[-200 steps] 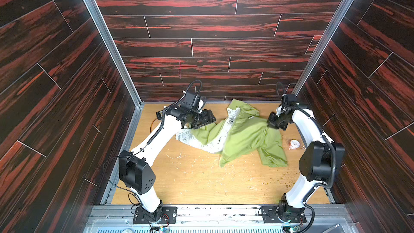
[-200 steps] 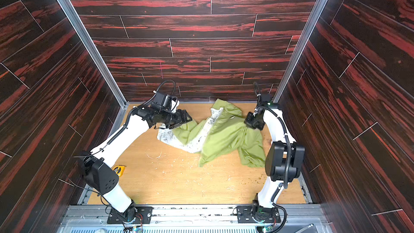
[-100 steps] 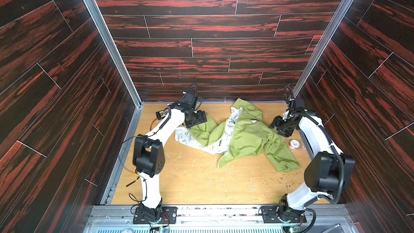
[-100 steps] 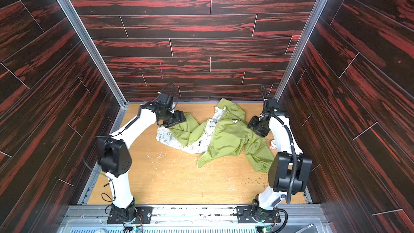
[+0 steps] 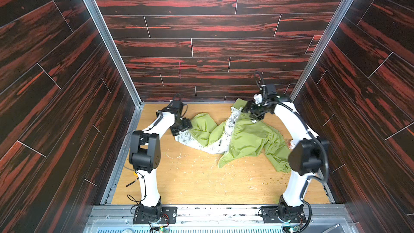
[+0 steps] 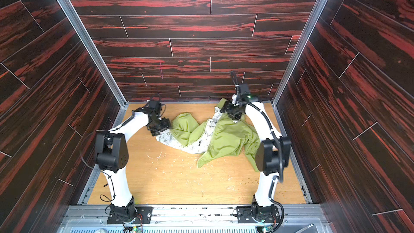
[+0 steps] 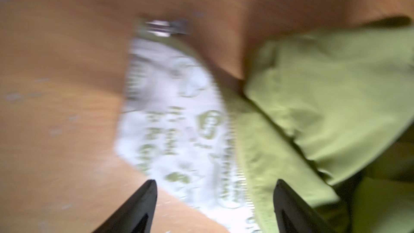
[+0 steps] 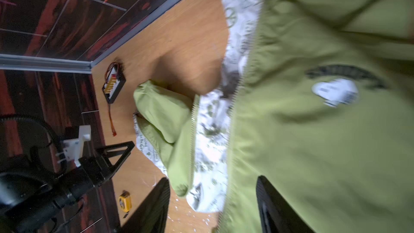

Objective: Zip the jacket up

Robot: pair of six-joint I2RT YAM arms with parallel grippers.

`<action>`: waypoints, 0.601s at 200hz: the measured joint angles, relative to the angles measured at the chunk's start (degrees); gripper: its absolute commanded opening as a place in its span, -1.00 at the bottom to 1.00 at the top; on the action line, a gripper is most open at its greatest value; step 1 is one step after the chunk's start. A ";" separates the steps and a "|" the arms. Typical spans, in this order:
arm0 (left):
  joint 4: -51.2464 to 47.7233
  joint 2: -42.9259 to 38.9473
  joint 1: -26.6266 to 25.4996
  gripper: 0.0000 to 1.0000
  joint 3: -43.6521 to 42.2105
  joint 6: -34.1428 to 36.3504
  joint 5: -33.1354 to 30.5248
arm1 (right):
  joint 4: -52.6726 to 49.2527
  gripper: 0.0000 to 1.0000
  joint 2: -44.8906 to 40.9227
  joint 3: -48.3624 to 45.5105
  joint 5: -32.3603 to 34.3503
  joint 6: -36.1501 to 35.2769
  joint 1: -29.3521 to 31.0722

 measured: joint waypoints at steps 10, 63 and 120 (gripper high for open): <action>0.74 -1.86 1.79 0.70 -2.58 -0.94 -0.50 | -0.79 0.29 4.26 4.28 -0.94 0.55 0.96; 5.57 -3.50 6.47 0.75 -9.38 -4.46 1.84 | -5.09 0.29 21.49 24.59 -5.01 2.97 2.95; 8.74 3.48 6.67 0.73 -5.77 -5.92 5.60 | -8.85 0.28 30.45 30.01 -6.54 4.66 3.37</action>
